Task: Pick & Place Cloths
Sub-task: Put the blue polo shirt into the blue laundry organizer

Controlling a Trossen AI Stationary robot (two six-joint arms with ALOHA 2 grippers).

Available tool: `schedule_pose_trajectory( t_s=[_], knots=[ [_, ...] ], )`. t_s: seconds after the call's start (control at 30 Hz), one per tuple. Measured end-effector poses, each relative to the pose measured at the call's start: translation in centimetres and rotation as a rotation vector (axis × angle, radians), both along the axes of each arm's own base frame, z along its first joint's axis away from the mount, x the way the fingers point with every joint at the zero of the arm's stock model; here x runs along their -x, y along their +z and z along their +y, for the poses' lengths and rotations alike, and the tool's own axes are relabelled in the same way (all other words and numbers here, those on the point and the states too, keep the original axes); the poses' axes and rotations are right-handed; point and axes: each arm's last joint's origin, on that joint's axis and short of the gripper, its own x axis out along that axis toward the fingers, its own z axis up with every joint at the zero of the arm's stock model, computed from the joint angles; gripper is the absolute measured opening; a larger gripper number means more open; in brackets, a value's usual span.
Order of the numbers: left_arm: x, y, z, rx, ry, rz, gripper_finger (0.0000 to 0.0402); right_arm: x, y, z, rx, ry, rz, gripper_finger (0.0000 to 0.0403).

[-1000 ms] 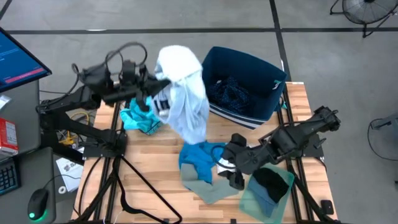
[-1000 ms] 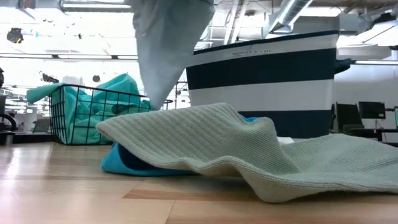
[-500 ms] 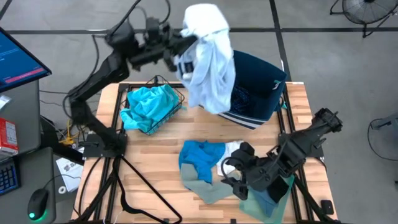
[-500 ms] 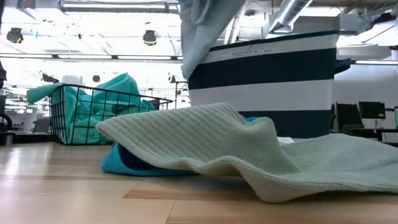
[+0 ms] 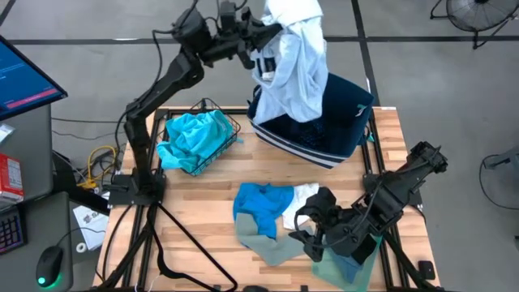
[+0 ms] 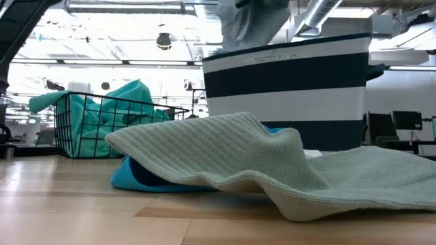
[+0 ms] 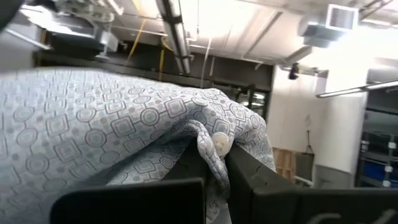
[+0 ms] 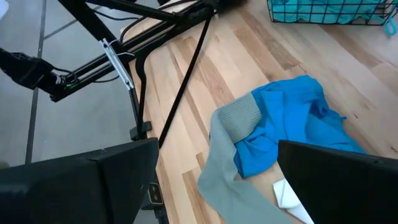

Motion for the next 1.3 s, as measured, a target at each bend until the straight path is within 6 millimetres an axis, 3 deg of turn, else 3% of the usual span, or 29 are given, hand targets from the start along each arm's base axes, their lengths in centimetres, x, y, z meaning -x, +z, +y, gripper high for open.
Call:
schedule_pose_trajectory(
  t_s=[0.23, 0.47, 0.7, 0.9, 1.1, 1.3],
  knots=[
    [-2.4, -2.5, 1.0, -0.018, -0.056, 0.087, 0.0005, -0.3, 0.0, -0.5, 0.011, -0.03, -0.01, 0.0322],
    [-5.5, -7.5, 2.9, 0.047, -0.04, 0.314, 0.0005, -0.1, 0.0, -0.2, -0.026, -0.058, -0.017, 0.0322],
    [-6.5, -11.3, 3.7, 0.072, 0.017, 0.57, 0.0005, -0.1, 0.0, -0.2, -0.044, -0.071, -0.017, 0.0322],
    [-5.8, -13.8, 4.0, 0.014, 0.249, 0.854, 0.0011, 0.0, 0.0, -0.1, -0.043, -0.067, -0.016, 0.0322],
    [-5.8, -16.0, 4.2, 0.011, 0.273, 0.957, 0.0041, 0.1, -0.1, -0.2, -0.031, -0.068, -0.002, 0.0322],
    [-6.6, -18.7, 3.2, -0.036, 0.215, 1.057, 0.0108, 0.1, -0.1, -0.2, -0.031, -0.068, -0.001, 0.0322]
  ],
)
